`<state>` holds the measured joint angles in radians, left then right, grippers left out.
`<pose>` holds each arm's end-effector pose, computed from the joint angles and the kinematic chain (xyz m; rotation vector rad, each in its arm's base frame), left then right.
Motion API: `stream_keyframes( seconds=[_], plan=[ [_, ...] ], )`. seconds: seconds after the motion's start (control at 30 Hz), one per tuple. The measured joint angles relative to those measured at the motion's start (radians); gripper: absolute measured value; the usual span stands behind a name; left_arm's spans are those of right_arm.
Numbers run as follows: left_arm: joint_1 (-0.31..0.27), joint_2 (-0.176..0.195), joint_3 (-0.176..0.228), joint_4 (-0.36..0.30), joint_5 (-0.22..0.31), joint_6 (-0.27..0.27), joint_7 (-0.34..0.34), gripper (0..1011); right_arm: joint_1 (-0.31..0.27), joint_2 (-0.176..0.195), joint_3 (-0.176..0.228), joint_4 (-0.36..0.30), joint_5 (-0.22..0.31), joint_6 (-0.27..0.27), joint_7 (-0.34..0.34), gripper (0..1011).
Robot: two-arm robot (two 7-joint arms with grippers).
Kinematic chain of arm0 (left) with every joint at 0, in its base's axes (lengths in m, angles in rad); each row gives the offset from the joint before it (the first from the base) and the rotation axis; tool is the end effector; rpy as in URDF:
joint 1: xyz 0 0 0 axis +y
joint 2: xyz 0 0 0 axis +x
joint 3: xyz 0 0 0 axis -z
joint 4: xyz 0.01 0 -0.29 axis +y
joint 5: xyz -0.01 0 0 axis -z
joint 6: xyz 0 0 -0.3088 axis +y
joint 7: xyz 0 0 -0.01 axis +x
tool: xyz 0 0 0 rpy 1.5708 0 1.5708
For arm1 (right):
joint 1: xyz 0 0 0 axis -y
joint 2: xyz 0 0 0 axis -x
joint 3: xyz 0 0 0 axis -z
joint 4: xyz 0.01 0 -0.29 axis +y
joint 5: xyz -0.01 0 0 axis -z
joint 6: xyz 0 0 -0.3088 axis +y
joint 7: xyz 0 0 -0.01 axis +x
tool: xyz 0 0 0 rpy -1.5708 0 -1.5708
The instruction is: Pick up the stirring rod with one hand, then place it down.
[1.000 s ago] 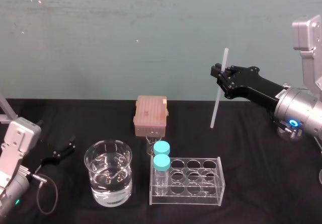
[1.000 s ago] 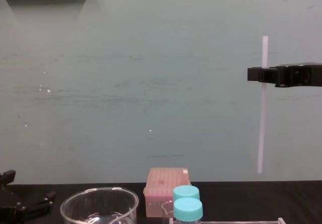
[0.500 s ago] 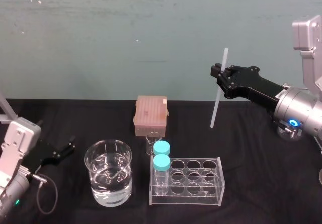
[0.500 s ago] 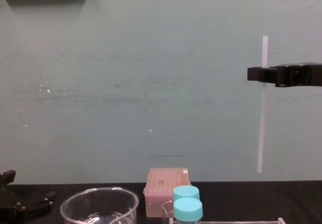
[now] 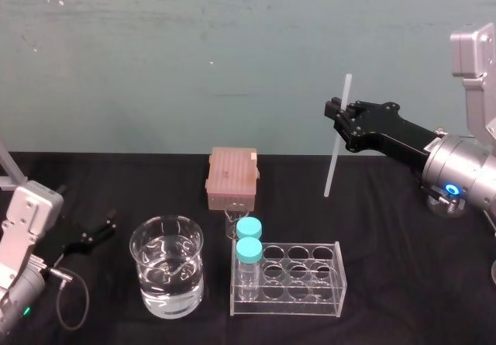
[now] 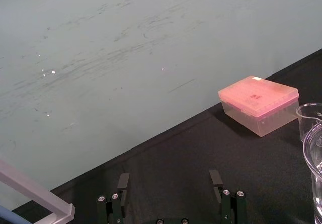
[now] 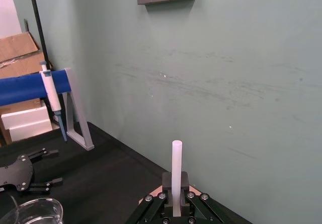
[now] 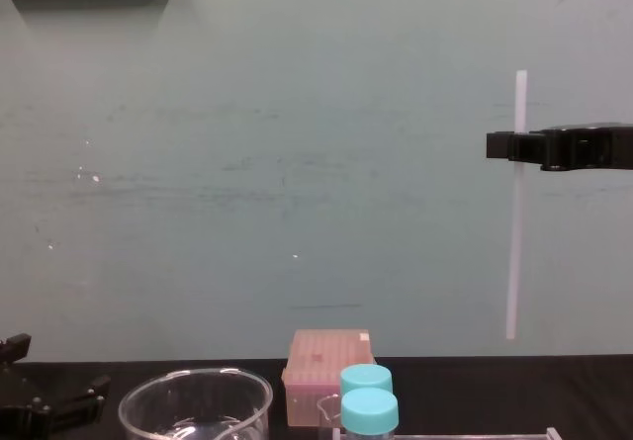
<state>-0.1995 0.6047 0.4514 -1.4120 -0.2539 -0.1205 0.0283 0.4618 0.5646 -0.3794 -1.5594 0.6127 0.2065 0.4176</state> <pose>0.3581 0.0827 -0.3023 0.3045 -0.2850 1.2480 0.4169 -0.0597 -0.1540 -0.0318 -0.0613 -0.8463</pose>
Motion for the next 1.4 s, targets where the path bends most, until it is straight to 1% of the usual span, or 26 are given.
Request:
stream_keyframes(
  seconds=[1.4],
  plan=[
    [0.000, 0.000, 0.000, 0.000, 0.000, 0.000, 0.000, 1005, 0.000, 0.000, 0.000, 0.000, 0.000, 0.000, 0.000, 72]
  ],
)
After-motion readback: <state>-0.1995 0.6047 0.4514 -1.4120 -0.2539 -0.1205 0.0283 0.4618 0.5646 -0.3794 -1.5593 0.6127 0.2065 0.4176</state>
